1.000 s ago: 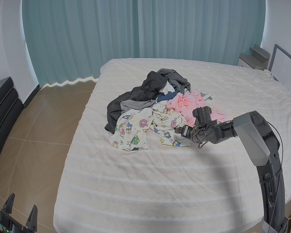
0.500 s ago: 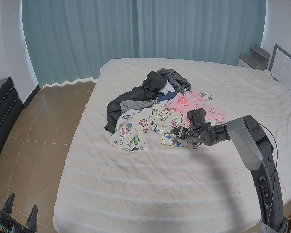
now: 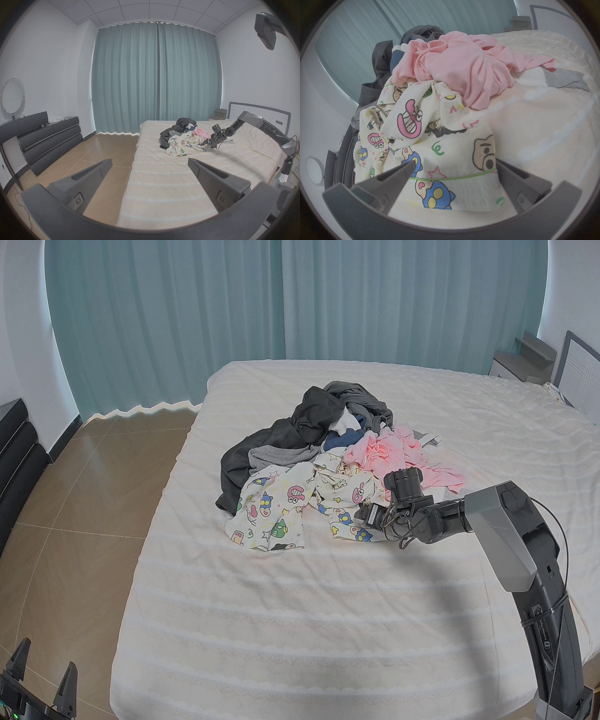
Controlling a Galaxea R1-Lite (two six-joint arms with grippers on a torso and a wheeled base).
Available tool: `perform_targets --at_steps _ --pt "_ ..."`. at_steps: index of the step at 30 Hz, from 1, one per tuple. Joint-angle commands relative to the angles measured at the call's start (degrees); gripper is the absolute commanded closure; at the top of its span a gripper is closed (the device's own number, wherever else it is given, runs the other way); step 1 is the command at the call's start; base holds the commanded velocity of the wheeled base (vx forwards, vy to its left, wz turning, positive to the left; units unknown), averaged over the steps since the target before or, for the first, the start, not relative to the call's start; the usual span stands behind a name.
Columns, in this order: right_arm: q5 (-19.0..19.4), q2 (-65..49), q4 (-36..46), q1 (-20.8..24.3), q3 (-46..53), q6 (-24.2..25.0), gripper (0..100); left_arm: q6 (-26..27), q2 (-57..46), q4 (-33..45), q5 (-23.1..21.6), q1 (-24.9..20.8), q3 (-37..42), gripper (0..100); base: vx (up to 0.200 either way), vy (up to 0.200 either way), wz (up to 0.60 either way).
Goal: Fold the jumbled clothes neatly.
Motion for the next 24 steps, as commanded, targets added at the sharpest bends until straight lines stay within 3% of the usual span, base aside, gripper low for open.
perform_targets --at_steps 1,13,16,24 --pt "0.0 0.2 0.1 0.1 -0.2 0.0 100 0.0 -1.0 0.0 0.0 0.0 1.0 0 0.0 0.0 0.0" --pt "-1.1 -1.2 4.2 0.1 -0.2 0.3 100 0.0 -1.0 0.0 0.0 0.0 1.0 0 0.0 0.0 0.0" --pt "-1.0 -3.5 5.4 0.1 2.7 0.1 100 0.0 -1.0 0.0 0.0 0.0 1.0 0 0.0 0.0 0.0" --pt "3.8 -15.7 4.7 0.6 21.4 -3.2 100 0.0 -1.0 0.0 0.0 0.0 1.0 0 0.0 0.0 0.0"
